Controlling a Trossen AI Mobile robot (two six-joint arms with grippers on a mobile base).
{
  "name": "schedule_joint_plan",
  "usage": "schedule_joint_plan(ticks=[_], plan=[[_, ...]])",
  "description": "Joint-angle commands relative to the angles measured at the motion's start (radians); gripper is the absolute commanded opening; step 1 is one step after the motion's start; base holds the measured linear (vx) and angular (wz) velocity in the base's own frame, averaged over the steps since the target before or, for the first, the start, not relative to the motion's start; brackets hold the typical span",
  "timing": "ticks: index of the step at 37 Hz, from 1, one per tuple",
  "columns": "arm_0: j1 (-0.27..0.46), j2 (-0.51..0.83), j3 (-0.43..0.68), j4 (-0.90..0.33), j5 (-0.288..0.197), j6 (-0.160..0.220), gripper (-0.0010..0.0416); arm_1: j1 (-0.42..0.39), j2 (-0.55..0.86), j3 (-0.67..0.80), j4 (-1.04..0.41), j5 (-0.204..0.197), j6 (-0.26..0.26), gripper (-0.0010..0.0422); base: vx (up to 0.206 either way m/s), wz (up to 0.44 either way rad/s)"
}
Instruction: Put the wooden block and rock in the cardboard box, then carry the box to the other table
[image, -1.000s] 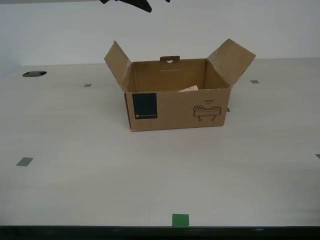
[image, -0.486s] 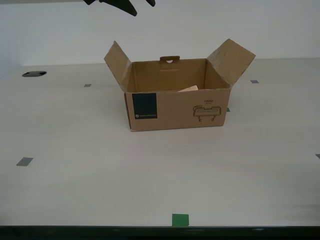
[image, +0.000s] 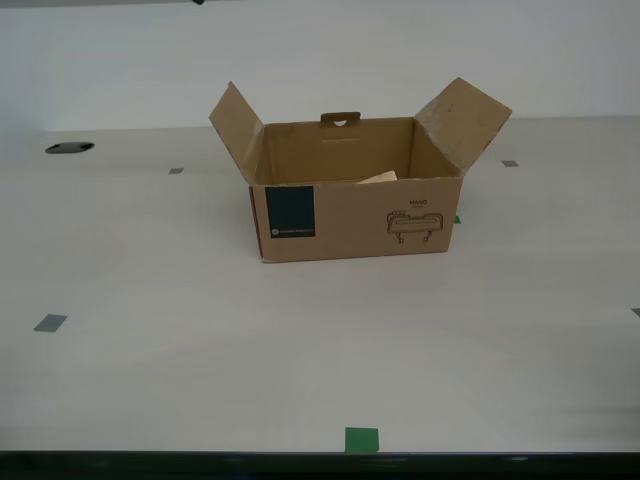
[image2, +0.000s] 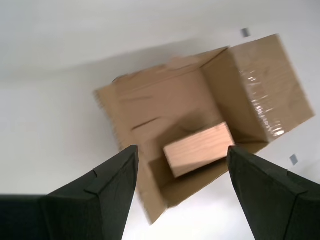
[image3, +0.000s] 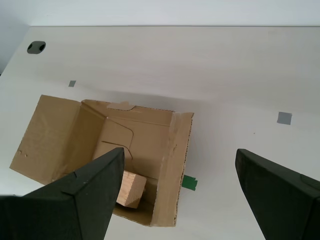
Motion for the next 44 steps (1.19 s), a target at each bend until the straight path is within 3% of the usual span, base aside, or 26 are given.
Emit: schedule_joint_plan(ticks=[1, 5, 21, 29, 44], plan=[[0.000, 0.000, 0.001, -0.004, 0.041, -0.005, 0.0310, 0.015, 0.008, -0.001, -0.029, 0.000, 0.002, 0.0238, 0.000, 0.000], [0.000, 0.000, 0.001, -0.012, 0.111, -0.005, 0.0316, 0.016, 0.013, -0.001, -0.040, 0.000, 0.002, 0.0238, 0.000, 0.000], [0.000, 0.010, -0.023, -0.054, 0.109, -0.014, 0.0313, 0.020, 0.028, -0.045, -0.054, -0.002, -0.010, 0.0238, 0.000, 0.000], [0.001, 0.035, -0.069, -0.030, 0.108, -0.013, 0.0312, 0.021, 0.028, -0.149, 0.029, 0.000, -0.034, 0.0238, 0.000, 0.000], [0.006, 0.201, -0.081, -0.016, 0.082, -0.012, 0.0315, 0.023, 0.028, -0.293, 0.201, 0.000, -0.114, 0.0238, 0.000, 0.000]])
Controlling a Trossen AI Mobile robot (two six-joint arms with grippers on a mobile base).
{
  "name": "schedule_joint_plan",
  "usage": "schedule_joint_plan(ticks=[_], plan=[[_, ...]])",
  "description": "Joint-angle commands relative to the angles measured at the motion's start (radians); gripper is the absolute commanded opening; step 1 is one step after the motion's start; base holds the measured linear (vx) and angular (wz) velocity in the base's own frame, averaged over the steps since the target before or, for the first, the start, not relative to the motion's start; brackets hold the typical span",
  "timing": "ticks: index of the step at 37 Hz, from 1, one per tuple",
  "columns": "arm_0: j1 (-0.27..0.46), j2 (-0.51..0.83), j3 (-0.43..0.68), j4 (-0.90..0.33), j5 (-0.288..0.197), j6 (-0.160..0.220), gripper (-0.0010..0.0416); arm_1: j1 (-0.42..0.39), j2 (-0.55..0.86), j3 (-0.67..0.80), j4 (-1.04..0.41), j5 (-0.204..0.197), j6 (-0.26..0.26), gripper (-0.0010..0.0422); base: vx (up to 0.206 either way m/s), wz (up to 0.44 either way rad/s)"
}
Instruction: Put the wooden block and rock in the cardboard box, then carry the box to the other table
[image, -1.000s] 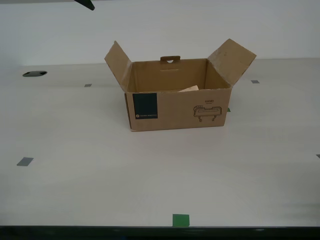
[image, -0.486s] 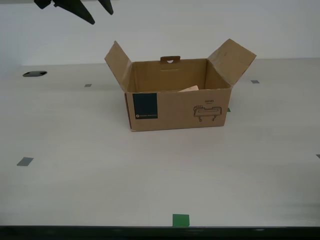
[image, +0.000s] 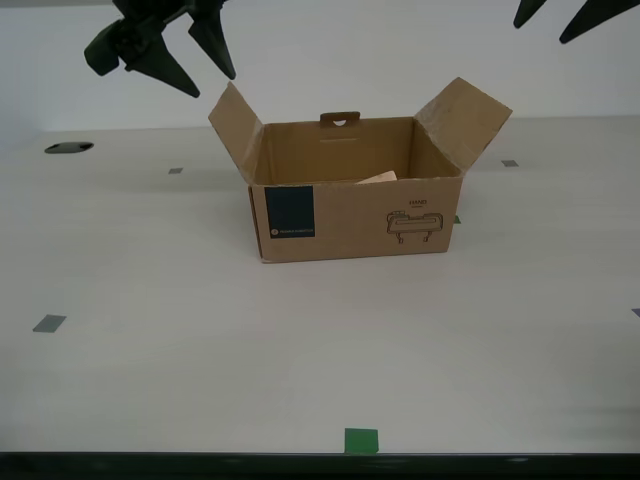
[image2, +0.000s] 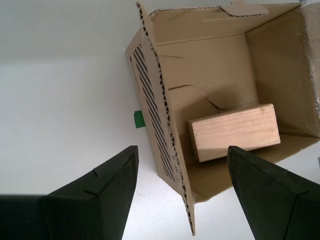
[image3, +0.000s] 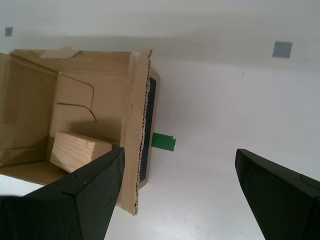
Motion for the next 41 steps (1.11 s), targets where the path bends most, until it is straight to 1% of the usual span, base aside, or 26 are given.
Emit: schedule_joint_plan(ticks=[1, 7, 10, 15, 20, 22, 25, 29, 32, 36, 39, 41], plan=[[0.002, 0.035, 0.001, 0.001, -0.005, -0.002, 0.0316, 0.000, 0.000, -0.018, 0.014, 0.003, -0.013, 0.0238, 0.000, 0.000], [0.014, 0.091, 0.001, 0.017, -0.010, -0.002, 0.0310, 0.002, 0.052, 0.004, 0.023, 0.003, -0.013, 0.0238, 0.000, 0.000], [0.024, 0.119, 0.001, 0.032, -0.027, -0.002, 0.0306, 0.003, 0.098, 0.027, 0.022, 0.004, -0.012, 0.0238, 0.000, 0.000], [0.041, 0.163, 0.001, 0.041, -0.027, -0.002, 0.0302, 0.003, 0.164, 0.059, 0.021, 0.005, -0.008, 0.0238, 0.000, 0.000], [0.051, 0.201, 0.002, 0.061, -0.034, -0.003, 0.0311, 0.002, 0.211, 0.081, 0.019, 0.025, -0.007, 0.0238, 0.000, 0.000], [0.055, 0.215, 0.001, 0.077, -0.056, -0.003, 0.0314, 0.002, 0.228, 0.089, 0.018, 0.035, -0.007, 0.0238, 0.000, 0.000], [0.059, 0.240, 0.001, 0.099, -0.081, -0.002, 0.0313, 0.002, 0.247, 0.098, 0.015, 0.038, -0.006, 0.0238, 0.000, 0.000], [0.068, 0.276, 0.010, 0.109, -0.088, -0.002, 0.0308, 0.002, 0.274, 0.106, 0.014, 0.042, -0.005, 0.0238, 0.000, 0.000], [0.072, 0.310, 0.019, 0.112, -0.095, -0.002, 0.0303, 0.002, 0.294, 0.108, 0.015, 0.059, -0.004, 0.0238, 0.000, 0.000], [0.078, 0.349, 0.032, 0.118, -0.099, -0.002, 0.0300, 0.001, 0.315, 0.105, 0.017, 0.061, -0.004, 0.0238, 0.000, 0.000], [0.085, 0.377, 0.043, 0.127, -0.109, -0.001, 0.0300, 0.000, 0.327, 0.105, 0.018, 0.065, -0.003, 0.0238, 0.000, 0.000], [0.092, 0.392, 0.048, 0.130, -0.129, -0.002, 0.0303, 0.000, 0.327, 0.103, 0.021, 0.064, -0.002, 0.0238, 0.000, 0.000]])
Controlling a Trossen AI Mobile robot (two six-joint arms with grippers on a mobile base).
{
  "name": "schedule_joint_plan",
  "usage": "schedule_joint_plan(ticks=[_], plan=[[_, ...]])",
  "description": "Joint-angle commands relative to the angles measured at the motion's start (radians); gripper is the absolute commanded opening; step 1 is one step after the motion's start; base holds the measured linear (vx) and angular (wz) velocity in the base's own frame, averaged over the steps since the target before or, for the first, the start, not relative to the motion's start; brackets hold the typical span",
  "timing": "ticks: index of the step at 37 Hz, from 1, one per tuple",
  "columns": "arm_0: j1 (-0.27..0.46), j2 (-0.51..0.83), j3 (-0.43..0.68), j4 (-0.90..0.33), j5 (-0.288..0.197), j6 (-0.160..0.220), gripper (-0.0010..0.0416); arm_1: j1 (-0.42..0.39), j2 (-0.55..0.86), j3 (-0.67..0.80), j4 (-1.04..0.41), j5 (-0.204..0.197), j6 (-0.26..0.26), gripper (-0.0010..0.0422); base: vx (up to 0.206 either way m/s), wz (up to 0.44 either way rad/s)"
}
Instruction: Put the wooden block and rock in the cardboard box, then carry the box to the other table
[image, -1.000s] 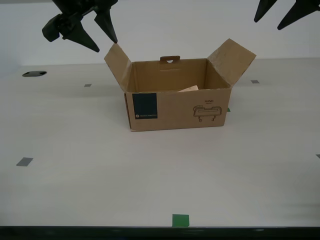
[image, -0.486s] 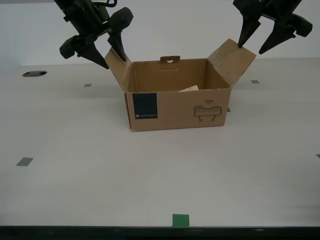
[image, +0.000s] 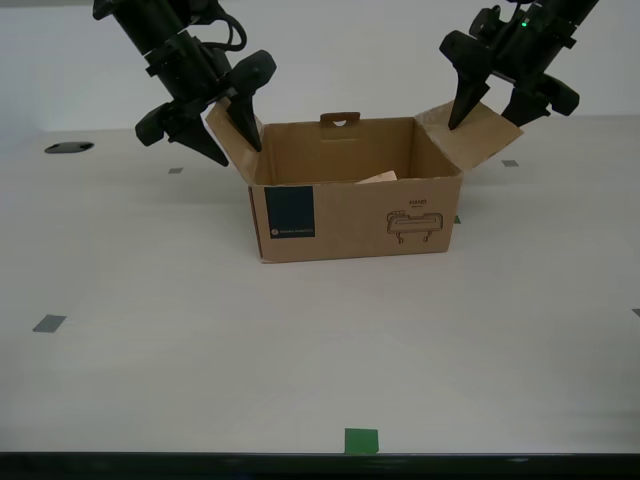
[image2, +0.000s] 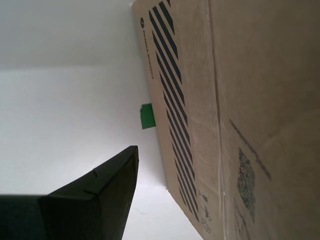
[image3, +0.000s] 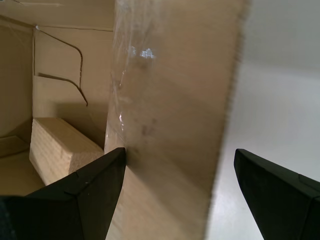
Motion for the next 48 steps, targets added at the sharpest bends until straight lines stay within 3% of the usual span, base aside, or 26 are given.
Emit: schedule_joint_plan(ticks=[1, 6, 14, 26, 33, 48], plan=[[0.011, 0.024, 0.011, 0.005, -0.035, -0.002, 0.0305, -0.001, 0.003, -0.003, 0.008, 0.000, 0.003, 0.0238, 0.000, 0.000], [0.023, 0.035, 0.016, 0.010, -0.078, -0.002, 0.0311, -0.001, 0.000, 0.004, 0.023, 0.003, 0.000, 0.0238, 0.000, 0.000], [0.034, 0.031, 0.019, 0.010, -0.093, -0.002, 0.0297, -0.002, 0.002, 0.007, 0.025, 0.006, -0.005, 0.0238, 0.000, 0.000], [0.045, 0.031, 0.019, 0.010, -0.111, -0.001, 0.0307, -0.004, 0.002, 0.007, 0.038, 0.072, -0.007, 0.0238, 0.000, 0.000], [0.063, 0.031, 0.019, 0.010, -0.113, -0.001, 0.0308, -0.005, 0.002, 0.007, 0.040, 0.073, -0.022, 0.0238, 0.000, 0.000], [0.070, 0.031, 0.019, 0.010, -0.114, -0.001, 0.0261, -0.008, 0.002, 0.007, 0.040, 0.073, -0.022, 0.0238, 0.000, 0.000]])
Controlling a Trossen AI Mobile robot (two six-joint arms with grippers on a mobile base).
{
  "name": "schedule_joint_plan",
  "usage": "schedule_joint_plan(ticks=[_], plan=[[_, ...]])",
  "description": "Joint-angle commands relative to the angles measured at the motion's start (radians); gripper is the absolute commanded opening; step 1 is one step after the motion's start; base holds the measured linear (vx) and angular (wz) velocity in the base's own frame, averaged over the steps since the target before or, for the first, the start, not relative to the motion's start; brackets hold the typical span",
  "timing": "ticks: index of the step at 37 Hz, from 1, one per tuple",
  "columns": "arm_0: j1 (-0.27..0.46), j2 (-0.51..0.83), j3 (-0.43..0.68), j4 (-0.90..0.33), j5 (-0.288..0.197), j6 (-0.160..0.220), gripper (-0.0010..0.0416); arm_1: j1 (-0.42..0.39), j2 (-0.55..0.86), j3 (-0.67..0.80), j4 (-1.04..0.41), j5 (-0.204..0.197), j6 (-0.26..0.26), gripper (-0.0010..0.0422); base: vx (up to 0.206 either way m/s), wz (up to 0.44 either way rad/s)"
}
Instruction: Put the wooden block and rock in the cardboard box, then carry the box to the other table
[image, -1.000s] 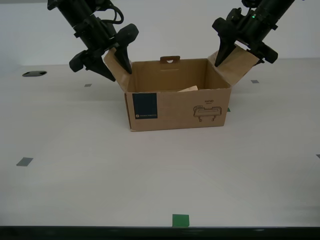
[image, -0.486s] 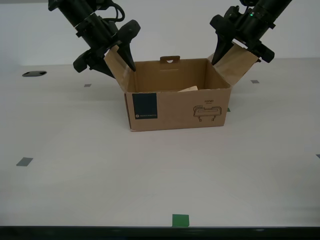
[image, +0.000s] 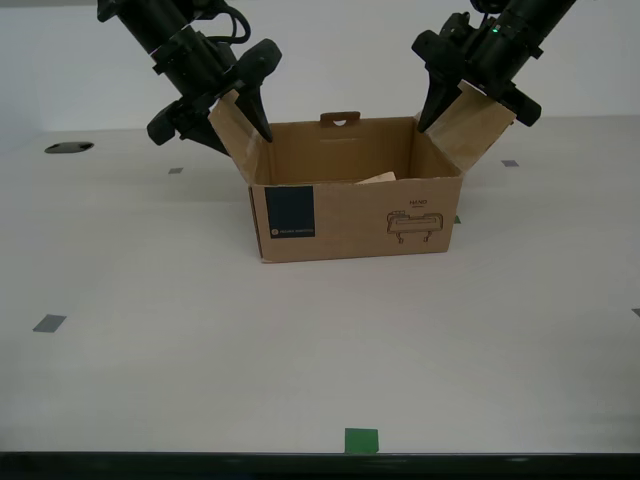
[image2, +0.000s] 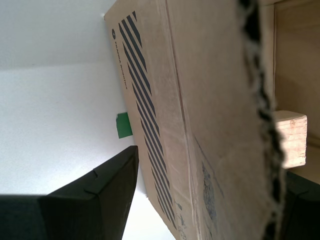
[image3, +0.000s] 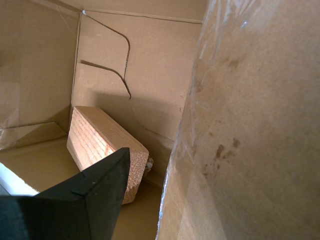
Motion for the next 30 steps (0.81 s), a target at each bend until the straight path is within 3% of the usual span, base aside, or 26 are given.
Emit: schedule_joint_plan(ticks=[1, 9, 25, 27, 30], plan=[[0.002, -0.001, 0.000, -0.001, -0.006, -0.001, 0.0255, -0.001, 0.000, 0.001, -0.001, 0.006, -0.002, 0.0238, 0.000, 0.000], [0.002, -0.001, 0.000, 0.000, -0.006, -0.002, 0.0183, -0.001, 0.000, 0.001, 0.000, 0.006, -0.002, 0.0191, 0.000, 0.000], [0.003, -0.001, -0.008, -0.003, -0.007, -0.001, 0.0034, -0.002, 0.000, 0.001, 0.023, 0.002, 0.008, -0.0007, 0.000, 0.000], [0.003, -0.001, -0.009, -0.004, -0.007, -0.001, -0.0002, -0.002, 0.000, 0.001, 0.027, -0.002, 0.007, 0.0003, 0.000, 0.000], [0.004, -0.001, -0.009, -0.004, -0.007, 0.001, 0.0004, -0.002, 0.000, 0.001, 0.031, -0.008, 0.007, -0.0002, 0.000, 0.000]])
